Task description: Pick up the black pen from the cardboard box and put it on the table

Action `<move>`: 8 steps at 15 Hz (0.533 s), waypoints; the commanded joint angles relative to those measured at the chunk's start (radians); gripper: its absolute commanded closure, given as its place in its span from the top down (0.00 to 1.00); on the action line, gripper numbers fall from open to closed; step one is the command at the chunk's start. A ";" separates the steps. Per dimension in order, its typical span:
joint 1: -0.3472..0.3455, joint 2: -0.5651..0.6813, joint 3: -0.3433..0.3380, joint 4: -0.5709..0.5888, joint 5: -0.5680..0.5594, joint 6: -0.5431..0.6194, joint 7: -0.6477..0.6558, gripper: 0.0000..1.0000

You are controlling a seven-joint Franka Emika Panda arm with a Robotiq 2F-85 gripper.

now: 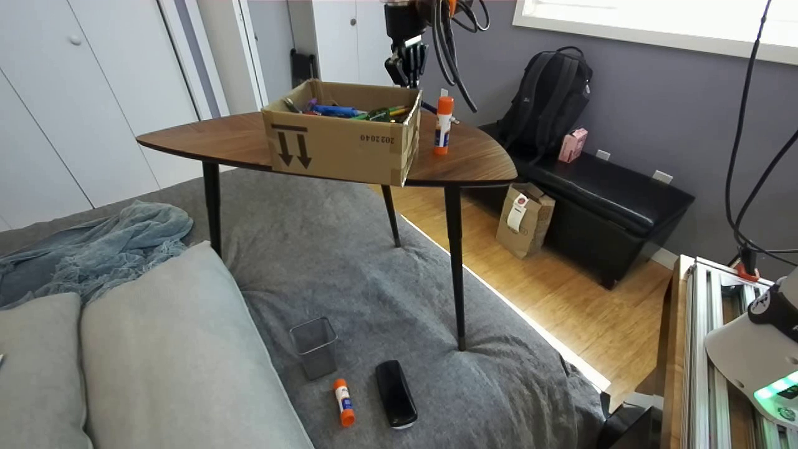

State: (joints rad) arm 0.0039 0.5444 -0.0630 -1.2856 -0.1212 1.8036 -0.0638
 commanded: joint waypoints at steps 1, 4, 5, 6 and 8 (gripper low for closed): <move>-0.002 0.023 -0.006 0.007 -0.024 -0.037 0.050 0.04; -0.007 0.042 -0.007 0.010 -0.019 -0.040 0.055 0.04; -0.007 0.046 -0.007 0.012 -0.019 -0.043 0.056 0.04; -0.008 0.050 -0.008 0.014 -0.018 -0.042 0.058 0.04; -0.010 0.056 -0.004 0.015 -0.010 -0.039 0.056 0.27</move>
State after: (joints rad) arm -0.0016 0.5925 -0.0739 -1.2855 -0.1238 1.7856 -0.0253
